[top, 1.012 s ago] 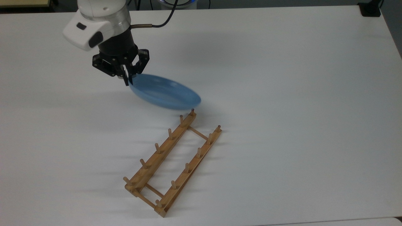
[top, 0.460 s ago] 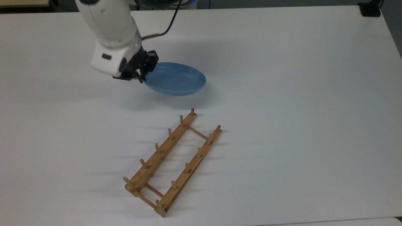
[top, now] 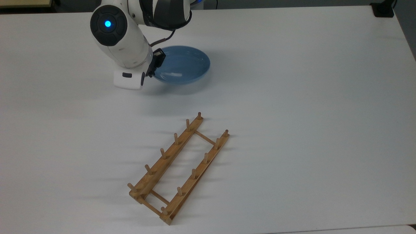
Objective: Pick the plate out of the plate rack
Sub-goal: 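Carry the plate away from the rack and lower it flat onto the table, then open the gripper to release the plate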
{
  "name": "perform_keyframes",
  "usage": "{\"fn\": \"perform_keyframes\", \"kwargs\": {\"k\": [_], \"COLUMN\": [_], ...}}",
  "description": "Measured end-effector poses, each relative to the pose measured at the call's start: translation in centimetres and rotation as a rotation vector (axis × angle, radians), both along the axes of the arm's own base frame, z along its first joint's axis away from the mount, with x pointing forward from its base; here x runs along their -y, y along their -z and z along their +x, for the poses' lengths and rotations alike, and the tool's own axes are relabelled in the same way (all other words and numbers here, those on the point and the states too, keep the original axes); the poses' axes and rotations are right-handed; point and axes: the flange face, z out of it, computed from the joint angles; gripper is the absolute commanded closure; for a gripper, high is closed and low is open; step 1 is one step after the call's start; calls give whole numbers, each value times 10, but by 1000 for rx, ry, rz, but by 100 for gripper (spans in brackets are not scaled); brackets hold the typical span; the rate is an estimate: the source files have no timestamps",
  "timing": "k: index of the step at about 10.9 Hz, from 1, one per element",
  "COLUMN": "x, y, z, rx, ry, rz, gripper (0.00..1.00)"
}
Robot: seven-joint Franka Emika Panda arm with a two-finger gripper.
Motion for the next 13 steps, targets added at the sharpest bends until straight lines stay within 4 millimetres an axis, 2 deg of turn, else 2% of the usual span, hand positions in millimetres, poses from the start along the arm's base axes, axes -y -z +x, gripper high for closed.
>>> {"fn": "perform_keyframes", "kwargs": {"k": [2, 4, 6, 8, 10, 12, 13], "x": [6, -2, -20, -28, -27, -24, -24], "y": [8, 25, 55, 69, 64, 45, 33], "z": [-14, -17, -14, -10, -7, 3, 6], "rx": [-119, -183, -224, -225, -210, -164, -138], "ry": [-76, -112, -138, -124, -92, -57, -37], "rz": [-35, -48, -52, -71, -96, -140, -151], "gripper": [100, 93, 74, 56, 36, 24, 23]}}
